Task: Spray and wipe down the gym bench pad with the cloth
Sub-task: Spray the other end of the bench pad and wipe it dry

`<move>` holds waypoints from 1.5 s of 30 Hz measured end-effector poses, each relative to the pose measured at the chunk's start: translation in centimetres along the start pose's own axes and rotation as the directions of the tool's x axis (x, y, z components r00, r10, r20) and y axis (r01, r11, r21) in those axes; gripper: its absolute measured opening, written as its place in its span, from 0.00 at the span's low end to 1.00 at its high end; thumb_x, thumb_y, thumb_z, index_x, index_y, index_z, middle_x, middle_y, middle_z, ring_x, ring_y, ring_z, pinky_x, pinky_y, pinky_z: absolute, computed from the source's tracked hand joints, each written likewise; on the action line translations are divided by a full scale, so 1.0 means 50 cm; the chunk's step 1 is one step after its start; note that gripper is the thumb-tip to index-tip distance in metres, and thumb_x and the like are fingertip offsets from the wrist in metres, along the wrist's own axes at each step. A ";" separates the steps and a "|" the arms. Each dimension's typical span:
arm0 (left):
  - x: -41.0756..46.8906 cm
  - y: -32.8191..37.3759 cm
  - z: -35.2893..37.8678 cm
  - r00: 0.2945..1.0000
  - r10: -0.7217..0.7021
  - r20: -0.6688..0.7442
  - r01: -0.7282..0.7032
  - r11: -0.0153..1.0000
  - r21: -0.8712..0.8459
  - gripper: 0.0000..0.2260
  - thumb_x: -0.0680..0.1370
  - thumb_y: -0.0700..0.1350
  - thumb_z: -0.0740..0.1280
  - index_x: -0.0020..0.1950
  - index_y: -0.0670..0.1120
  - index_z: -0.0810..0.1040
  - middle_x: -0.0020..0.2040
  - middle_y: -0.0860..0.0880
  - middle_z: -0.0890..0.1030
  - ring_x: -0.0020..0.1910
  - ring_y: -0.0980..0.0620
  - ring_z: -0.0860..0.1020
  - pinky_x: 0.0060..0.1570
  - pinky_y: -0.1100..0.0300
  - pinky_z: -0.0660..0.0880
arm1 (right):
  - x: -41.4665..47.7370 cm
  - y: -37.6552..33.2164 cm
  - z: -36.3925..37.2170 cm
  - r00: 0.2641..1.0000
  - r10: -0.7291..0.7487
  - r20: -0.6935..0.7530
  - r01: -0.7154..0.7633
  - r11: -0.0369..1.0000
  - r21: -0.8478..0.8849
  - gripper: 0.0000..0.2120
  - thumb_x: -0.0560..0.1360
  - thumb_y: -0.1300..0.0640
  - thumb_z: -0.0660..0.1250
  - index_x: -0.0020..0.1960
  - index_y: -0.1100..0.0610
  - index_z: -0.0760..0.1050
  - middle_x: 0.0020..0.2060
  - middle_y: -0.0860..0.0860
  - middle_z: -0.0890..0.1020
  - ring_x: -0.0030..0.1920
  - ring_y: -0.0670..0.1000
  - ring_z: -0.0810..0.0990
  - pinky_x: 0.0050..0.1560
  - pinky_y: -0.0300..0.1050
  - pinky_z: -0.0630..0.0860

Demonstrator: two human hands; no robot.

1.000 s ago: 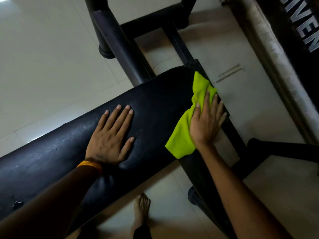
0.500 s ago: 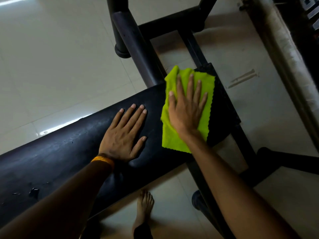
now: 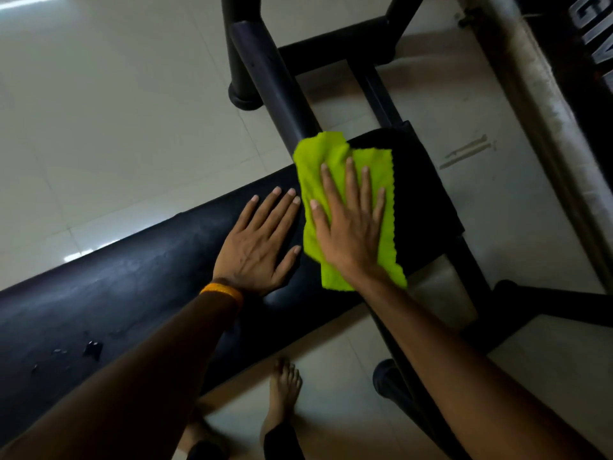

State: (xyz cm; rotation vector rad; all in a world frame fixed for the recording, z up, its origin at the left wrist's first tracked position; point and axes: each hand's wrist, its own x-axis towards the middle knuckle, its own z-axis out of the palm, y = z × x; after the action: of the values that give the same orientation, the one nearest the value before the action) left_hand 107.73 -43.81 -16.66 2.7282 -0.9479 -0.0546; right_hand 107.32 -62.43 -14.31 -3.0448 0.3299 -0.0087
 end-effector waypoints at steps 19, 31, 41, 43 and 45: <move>-0.241 0.004 -0.014 0.870 -0.492 -0.037 0.493 0.869 0.038 0.38 0.82 0.62 0.54 0.84 0.39 0.53 0.85 0.41 0.53 0.85 0.42 0.49 0.83 0.40 0.47 | -0.035 -0.096 0.009 0.956 -0.257 0.139 0.267 0.962 -0.055 0.32 0.79 0.33 0.51 0.81 0.41 0.54 0.83 0.51 0.55 0.82 0.59 0.51 0.78 0.67 0.50; -0.242 -0.001 -0.008 0.870 -0.489 -0.053 0.491 0.870 0.035 0.38 0.81 0.61 0.53 0.84 0.38 0.54 0.85 0.40 0.54 0.85 0.42 0.51 0.82 0.38 0.50 | -0.062 -0.139 0.002 0.867 -0.445 0.226 0.454 0.891 0.013 0.33 0.79 0.31 0.52 0.82 0.39 0.52 0.83 0.50 0.51 0.83 0.57 0.46 0.79 0.65 0.46; -0.244 0.000 -0.008 0.870 -0.487 -0.077 0.490 0.871 0.028 0.37 0.82 0.61 0.53 0.84 0.39 0.54 0.85 0.41 0.53 0.85 0.42 0.50 0.82 0.39 0.49 | -0.153 -0.045 -0.012 0.859 -0.464 0.215 0.476 0.879 -0.003 0.33 0.81 0.33 0.51 0.82 0.43 0.51 0.83 0.51 0.51 0.83 0.57 0.46 0.79 0.64 0.50; -0.241 -0.001 -0.010 0.870 -0.486 -0.084 0.490 0.871 0.031 0.37 0.82 0.61 0.54 0.84 0.40 0.54 0.85 0.41 0.54 0.85 0.42 0.50 0.82 0.39 0.50 | -0.074 0.000 -0.011 0.867 -0.455 0.202 0.471 0.881 -0.038 0.33 0.80 0.32 0.48 0.82 0.43 0.51 0.83 0.52 0.52 0.83 0.58 0.48 0.79 0.65 0.51; -0.241 0.002 -0.010 0.870 -0.486 -0.088 0.490 0.871 0.030 0.37 0.82 0.61 0.55 0.84 0.40 0.54 0.85 0.41 0.54 0.85 0.42 0.51 0.82 0.40 0.49 | -0.023 0.011 -0.011 0.939 -0.304 0.158 0.316 0.947 -0.054 0.33 0.81 0.32 0.48 0.82 0.43 0.51 0.83 0.52 0.52 0.83 0.58 0.47 0.80 0.64 0.49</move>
State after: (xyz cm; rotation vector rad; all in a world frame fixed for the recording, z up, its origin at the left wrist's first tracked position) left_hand 98.25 -36.35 -16.73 2.9214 -0.2173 -0.0161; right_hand 106.05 -62.77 -13.82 -3.1147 -0.1667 0.2151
